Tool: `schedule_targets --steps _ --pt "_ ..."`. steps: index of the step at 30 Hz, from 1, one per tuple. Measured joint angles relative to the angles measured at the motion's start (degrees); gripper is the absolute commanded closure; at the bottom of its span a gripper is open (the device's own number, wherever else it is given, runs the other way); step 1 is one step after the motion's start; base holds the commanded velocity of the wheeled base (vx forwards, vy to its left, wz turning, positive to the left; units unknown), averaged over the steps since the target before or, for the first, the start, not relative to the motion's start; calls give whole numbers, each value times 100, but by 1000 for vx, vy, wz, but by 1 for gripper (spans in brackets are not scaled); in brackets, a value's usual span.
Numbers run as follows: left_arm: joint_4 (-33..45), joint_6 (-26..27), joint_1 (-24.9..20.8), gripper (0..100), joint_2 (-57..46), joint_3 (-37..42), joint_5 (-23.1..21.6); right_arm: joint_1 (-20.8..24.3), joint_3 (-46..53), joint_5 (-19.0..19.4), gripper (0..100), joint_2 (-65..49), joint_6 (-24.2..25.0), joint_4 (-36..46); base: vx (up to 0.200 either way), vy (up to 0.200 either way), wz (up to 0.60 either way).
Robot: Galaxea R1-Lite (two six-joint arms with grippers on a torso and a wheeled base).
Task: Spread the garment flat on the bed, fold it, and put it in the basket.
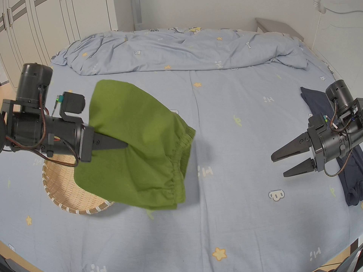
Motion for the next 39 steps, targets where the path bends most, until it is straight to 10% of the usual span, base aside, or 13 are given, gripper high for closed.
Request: schedule_targets --steps 39 --pt "-750 -438 2866 100 -118 751 -268 50 26 -1 0 -330 2 35 0 0 0"
